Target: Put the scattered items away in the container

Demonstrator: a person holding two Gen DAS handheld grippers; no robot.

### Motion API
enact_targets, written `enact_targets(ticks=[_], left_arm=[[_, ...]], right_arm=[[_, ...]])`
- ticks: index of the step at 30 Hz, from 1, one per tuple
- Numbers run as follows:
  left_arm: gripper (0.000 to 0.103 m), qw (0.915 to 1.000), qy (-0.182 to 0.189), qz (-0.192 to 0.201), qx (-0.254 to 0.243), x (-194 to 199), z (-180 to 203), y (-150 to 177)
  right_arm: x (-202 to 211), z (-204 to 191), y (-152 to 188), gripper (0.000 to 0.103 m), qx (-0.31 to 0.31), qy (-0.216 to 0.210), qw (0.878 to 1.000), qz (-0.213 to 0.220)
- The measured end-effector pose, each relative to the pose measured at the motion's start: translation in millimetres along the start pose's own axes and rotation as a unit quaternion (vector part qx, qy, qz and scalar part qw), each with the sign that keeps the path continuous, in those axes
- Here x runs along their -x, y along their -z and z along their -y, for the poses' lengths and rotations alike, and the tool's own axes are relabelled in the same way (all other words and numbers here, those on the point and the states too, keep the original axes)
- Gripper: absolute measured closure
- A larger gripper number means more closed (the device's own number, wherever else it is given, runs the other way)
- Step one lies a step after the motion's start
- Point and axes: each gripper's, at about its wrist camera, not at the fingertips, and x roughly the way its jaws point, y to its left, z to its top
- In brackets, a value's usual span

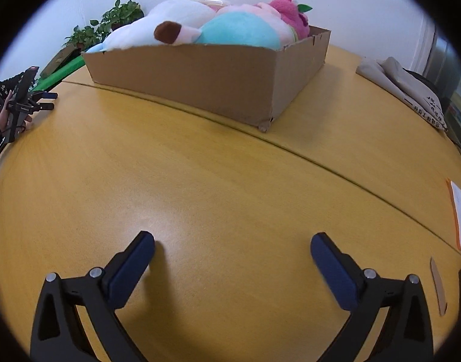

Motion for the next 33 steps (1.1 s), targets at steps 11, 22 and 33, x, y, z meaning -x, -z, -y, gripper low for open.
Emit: enact_targets(ticks=[11, 22, 33], left_arm=[[0.0, 0.9977, 0.042, 0.0, -0.054, -8.4, 5.4, -3.9], [0.0, 0.9976, 0.042, 0.002, -0.055, -8.1, 7.4, -3.6], [0.0, 0.9976, 0.042, 0.002, -0.055, -8.2, 5.9, -2.6]], right_arm=[[-7.4, 5.0, -6.1, 0.0, 0.002, -0.002, 1.0, 0.0], [-9.8, 6.0, -4.4, 0.0, 0.004, 0.0, 1.0, 0.003], [-9.3, 6.2, -4.1, 0.0, 0.004, 0.0, 1.0, 0.002]])
